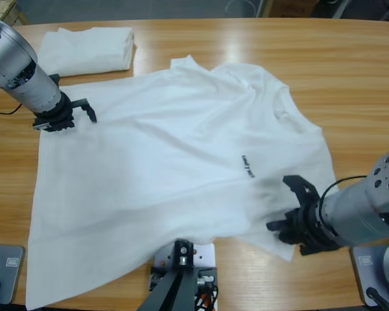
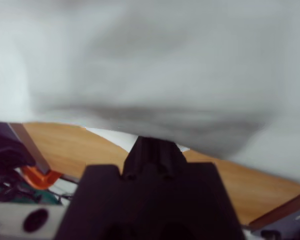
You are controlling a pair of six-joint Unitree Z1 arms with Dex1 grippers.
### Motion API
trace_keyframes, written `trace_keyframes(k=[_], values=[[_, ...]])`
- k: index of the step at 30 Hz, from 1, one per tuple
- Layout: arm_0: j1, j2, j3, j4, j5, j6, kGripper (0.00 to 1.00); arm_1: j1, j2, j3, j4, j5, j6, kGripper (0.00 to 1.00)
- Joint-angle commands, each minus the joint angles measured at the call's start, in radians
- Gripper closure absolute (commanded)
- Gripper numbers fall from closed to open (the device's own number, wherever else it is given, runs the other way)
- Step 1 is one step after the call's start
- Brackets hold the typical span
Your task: Fold clothes
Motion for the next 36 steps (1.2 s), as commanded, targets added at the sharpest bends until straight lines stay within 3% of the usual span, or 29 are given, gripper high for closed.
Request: trace_keyframes(k=[1, 6, 11, 14, 18, 21, 25, 27, 33, 36], values=[[0.006, 0.071, 0.068, -0.008, -0.011, -0.008, 0.004, 0.062, 0.069, 0.034, 0.19, 0.097, 0.011, 1.0], [0.006, 0.069, 0.076, -0.008, -0.011, -0.009, 0.004, 0.154, 0.058, 0.033, 0.219, 0.146, 0.057, 1.0], [0.006, 0.07, 0.077, -0.011, -0.011, -0.009, 0.004, 0.176, -0.094, 0.0, 0.267, 0.164, 0.12, 1.0], [0.006, 0.067, 0.077, -0.013, -0.011, -0.009, 0.004, 0.176, -0.166, -0.15, 0.421, 0.04, 0.083, 1.0], [0.006, 0.056, 0.085, -0.013, -0.011, -0.009, 0.004, 0.17, -0.215, -0.424, 0.577, -0.175, -0.091, 1.0], [-0.003, 0.037, 0.092, -0.019, -0.018, -0.005, 0.004, 0.031, -0.142, -0.479, 0.549, -0.181, -0.268, 1.0], [-0.034, -0.049, 0.096, -0.018, -0.018, -0.002, 0.004, -0.269, -0.014, -0.586, 0.549, -0.167, -0.503, 1.0], [-0.051, -0.119, 0.096, -0.008, -0.016, -0.002, 0.002, -0.361, 0.053, -0.673, 0.565, -0.156, -0.588, 1.0], [-0.237, -0.375, 0.097, -0.001, -0.013, -0.015, 0.0, -0.414, 0.289, -0.925, 0.611, -0.086, -0.735, 1.0], [-0.368, -0.442, 0.148, -0.001, -0.018, -0.101, 0.0, -0.45, 0.413, -1.067, 0.635, -0.049, -0.775, 1.0]])
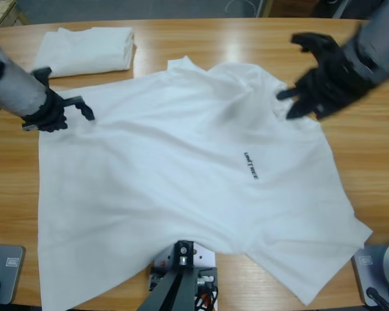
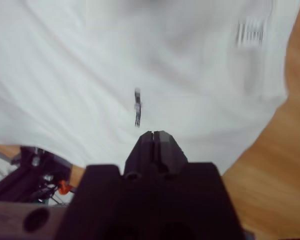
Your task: Fold clothes
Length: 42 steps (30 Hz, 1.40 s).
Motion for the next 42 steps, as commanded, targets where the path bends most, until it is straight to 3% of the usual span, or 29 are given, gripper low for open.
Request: trace_keyframes(k=[1, 4, 8, 17, 33, 42], values=[[-0.302, -0.218, 0.128, 0.012, -0.016, -0.171, 0.0, -0.08, 0.339, -0.296, 0.055, 0.091, -0.112, 1.0], [-0.451, -0.189, 0.205, 0.008, -0.016, -0.338, 0.009, -0.146, 0.426, -0.424, 0.088, 0.113, -0.129, 1.0], [-0.531, -0.11, 0.216, 0.01, -0.016, -0.457, 0.009, -0.191, 0.557, -0.638, 0.175, 0.133, -0.144, 1.0], [-0.535, -0.032, 0.25, 0.009, -0.056, -0.54, 0.009, -0.187, 0.809, -0.944, 0.293, 0.152, -0.142, 1.0], [-0.555, 0.006, 0.265, 0.008, -0.122, -0.589, 0.013, -0.28, 1.028, -1.214, 0.31, 0.173, -0.152, 1.0], [-0.502, 0.091, 0.241, -0.023, -0.12, -0.581, 0.013, -0.361, 1.092, -1.299, 0.272, 0.269, -0.139, 1.0]])
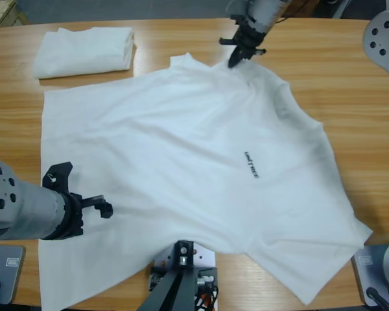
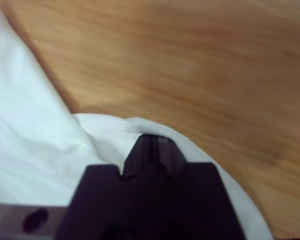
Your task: Fold clothes
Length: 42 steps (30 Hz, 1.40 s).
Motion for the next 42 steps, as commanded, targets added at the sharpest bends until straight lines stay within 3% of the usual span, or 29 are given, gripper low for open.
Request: trace_keyframes(k=[1, 15, 18, 22, 23, 24, 25, 26, 30, 34, 39, 42], values=[[0.05, 0.103, -0.003, -0.026, -0.014, -0.001, 0.013, -0.083, 0.156, -0.116, -0.033, 0.07, 0.014, 1.0], [0.105, 0.093, 0.01, -0.021, -0.001, 0.017, 0.009, -0.268, 0.172, -0.273, -0.05, -0.025, 0.108, 1.0], [0.117, 0.079, 0.015, -0.021, 0.019, 0.038, 0.009, -0.295, 0.152, -0.273, -0.034, -0.008, 0.109, 1.0], [0.128, 0.069, 0.013, -0.02, 0.029, 0.055, 0.01, -0.298, 0.082, -0.283, -0.006, 0.113, 0.117, 0.985], [0.127, 0.064, 0.013, -0.019, 0.035, 0.056, 0.01, -0.298, 0.063, -0.283, 0.003, 0.124, 0.117, 0.666], [0.129, 0.056, 0.013, -0.014, 0.048, 0.058, 0.009, -0.298, 0.041, -0.283, 0.015, 0.118, 0.117, 0.284], [0.137, 0.044, 0.012, -0.011, 0.064, 0.068, 0.009, -0.298, 0.015, -0.283, 0.03, 0.102, 0.116, 0.096], [0.151, 0.028, 0.011, -0.011, 0.079, 0.087, 0.009, -0.301, -0.016, -0.281, 0.051, 0.071, 0.116, 0.015], [0.251, -0.022, -0.028, -0.012, 0.143, 0.215, 0.009, -0.307, -0.202, -0.245, 0.162, -0.066, 0.12, 0.0], [0.375, -0.004, -0.114, -0.018, 0.151, 0.361, 0.009, -0.307, -0.462, 0.024, 0.197, -0.119, 0.112, 0.0], [0.432, -0.008, -0.184, -0.018, 0.159, 0.43, 0.009, -0.299, -0.83, 0.563, 0.131, -0.084, 0.103, 0.0], [0.424, -0.068, -0.152, -0.013, 0.149, 0.43, 0.009, -0.246, -1.119, 1.048, -0.059, -0.084, 0.176, 0.0]])
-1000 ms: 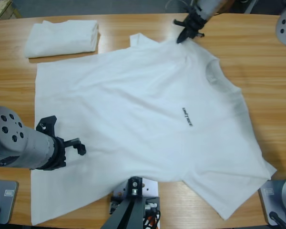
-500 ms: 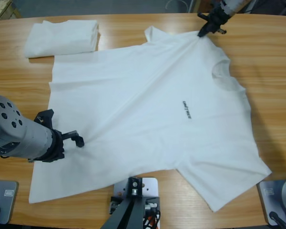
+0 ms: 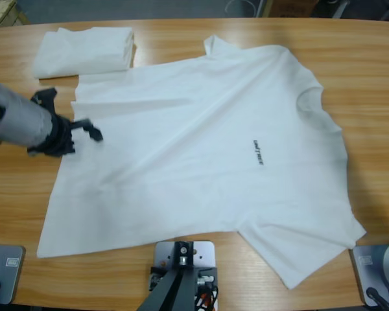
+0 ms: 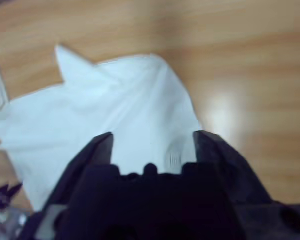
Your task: Fold clothes
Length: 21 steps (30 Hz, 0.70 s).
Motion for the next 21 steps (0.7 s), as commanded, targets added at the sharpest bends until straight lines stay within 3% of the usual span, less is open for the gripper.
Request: trace_keyframes(k=[1, 3, 6, 8, 14, 21], values=[[0.019, -0.079, 0.024, 0.006, 0.0, 0.039, 0.009, 0.088, -0.683, 0.98, -0.29, 0.011, 0.111, 0.0], [0.015, -0.115, 0.073, 0.011, -0.034, 0.06, 0.009, 0.186, -0.848, 1.256, -0.429, 0.003, 0.259, 0.0], [0.009, -0.151, 0.095, 0.083, -0.091, 0.149, 0.009, 0.338, -1.098, 1.592, -0.619, -0.049, 0.6, 0.0], [0.009, -0.191, 0.102, 0.133, -0.09, 0.156, 0.008, 0.368, -1.17, 1.668, -0.639, -0.074, 0.692, 0.0], [-0.001, -0.224, 0.124, 0.178, -0.138, 0.256, 0.003, 0.425, -1.202, 1.766, -0.668, -0.086, 0.841, 0.0], [-0.118, -0.335, 0.173, 0.235, -0.235, 0.251, 0.0, 0.756, -1.164, 1.809, -0.694, -0.125, 1.095, 0.009]])
